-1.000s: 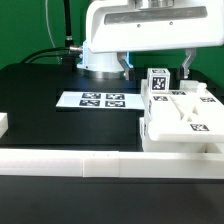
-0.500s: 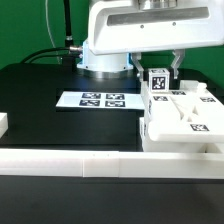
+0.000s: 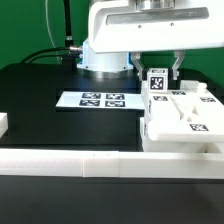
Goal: Assemble chair
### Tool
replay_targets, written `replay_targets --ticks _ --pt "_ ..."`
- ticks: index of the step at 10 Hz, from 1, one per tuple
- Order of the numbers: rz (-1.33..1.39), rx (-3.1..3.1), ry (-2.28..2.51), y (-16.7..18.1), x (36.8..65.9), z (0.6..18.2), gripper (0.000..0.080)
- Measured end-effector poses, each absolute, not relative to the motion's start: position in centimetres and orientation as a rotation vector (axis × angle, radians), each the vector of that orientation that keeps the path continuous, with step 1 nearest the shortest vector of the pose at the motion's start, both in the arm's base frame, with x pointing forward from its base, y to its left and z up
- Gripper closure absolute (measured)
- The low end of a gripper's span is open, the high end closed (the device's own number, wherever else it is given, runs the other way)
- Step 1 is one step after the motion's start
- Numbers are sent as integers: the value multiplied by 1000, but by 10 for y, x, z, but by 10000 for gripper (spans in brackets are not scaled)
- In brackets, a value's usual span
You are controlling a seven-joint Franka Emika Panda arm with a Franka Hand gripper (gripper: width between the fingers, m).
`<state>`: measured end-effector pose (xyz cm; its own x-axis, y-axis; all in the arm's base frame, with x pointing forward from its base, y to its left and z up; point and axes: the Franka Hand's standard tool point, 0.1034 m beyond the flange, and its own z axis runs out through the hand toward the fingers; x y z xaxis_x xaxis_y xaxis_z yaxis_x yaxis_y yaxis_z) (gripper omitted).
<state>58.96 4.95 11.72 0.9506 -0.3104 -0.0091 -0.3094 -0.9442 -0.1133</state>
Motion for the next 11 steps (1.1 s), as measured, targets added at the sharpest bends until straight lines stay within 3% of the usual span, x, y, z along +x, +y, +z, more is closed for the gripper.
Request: replay_targets --ticks 11 --pt "60 -2606 1484 53 591 118 515"
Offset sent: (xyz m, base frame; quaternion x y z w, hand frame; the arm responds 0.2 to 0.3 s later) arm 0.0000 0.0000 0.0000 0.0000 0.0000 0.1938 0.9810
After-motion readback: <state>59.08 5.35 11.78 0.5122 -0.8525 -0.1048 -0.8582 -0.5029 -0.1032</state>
